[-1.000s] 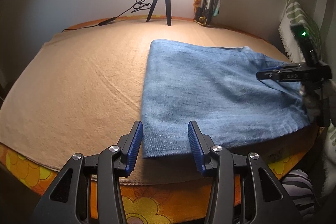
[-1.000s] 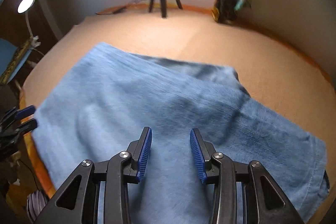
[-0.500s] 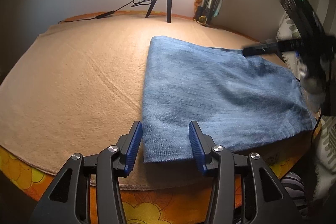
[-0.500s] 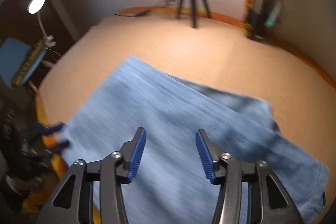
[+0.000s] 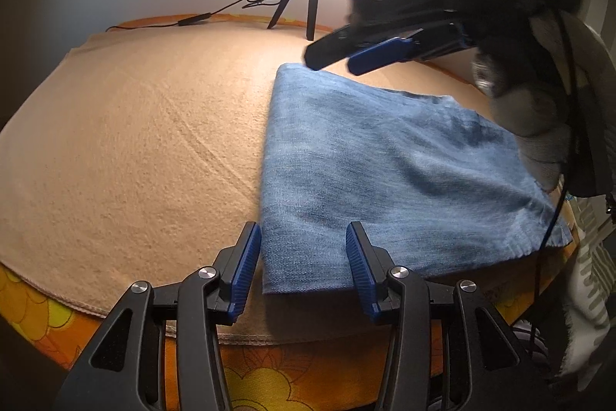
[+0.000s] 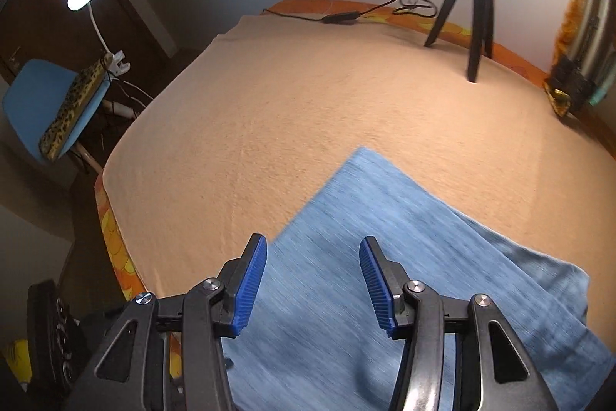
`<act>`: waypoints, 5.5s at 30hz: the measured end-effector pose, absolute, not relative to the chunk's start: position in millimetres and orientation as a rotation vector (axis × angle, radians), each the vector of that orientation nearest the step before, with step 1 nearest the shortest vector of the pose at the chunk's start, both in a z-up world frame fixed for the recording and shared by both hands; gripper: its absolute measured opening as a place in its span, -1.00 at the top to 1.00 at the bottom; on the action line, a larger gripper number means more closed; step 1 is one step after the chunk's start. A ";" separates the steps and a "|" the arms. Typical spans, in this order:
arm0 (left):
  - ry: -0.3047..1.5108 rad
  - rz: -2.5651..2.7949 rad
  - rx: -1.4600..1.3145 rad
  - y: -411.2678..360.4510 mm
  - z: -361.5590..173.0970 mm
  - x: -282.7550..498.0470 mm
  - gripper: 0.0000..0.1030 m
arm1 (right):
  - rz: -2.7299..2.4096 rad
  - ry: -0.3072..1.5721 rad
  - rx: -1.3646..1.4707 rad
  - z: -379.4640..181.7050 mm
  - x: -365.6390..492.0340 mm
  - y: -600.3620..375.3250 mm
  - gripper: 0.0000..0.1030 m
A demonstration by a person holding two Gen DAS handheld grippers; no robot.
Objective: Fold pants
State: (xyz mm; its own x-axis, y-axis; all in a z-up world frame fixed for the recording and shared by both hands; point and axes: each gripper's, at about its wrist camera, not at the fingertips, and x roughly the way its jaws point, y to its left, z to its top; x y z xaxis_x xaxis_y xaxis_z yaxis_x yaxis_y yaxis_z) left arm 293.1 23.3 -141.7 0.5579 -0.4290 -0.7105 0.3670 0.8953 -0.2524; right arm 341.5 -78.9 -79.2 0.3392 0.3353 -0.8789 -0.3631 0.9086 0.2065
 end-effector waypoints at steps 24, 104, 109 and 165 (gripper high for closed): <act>0.863 -0.545 -0.166 26.2 -140.6 290.1 0.14 | 0.262 1.318 -0.158 -133.1 388.0 -27.2 -0.03; 0.724 -0.599 -0.071 -27.2 -99.3 276.6 0.65 | 0.393 1.310 0.082 -109.1 367.6 -98.7 0.11; 0.718 -0.584 -0.062 -30.2 -103.2 274.0 0.65 | 0.339 1.328 -0.050 -124.3 369.9 -76.8 0.45; 0.735 -0.999 0.066 -218.0 -47.8 228.9 0.64 | 0.150 0.981 0.439 -45.5 236.7 -409.5 0.96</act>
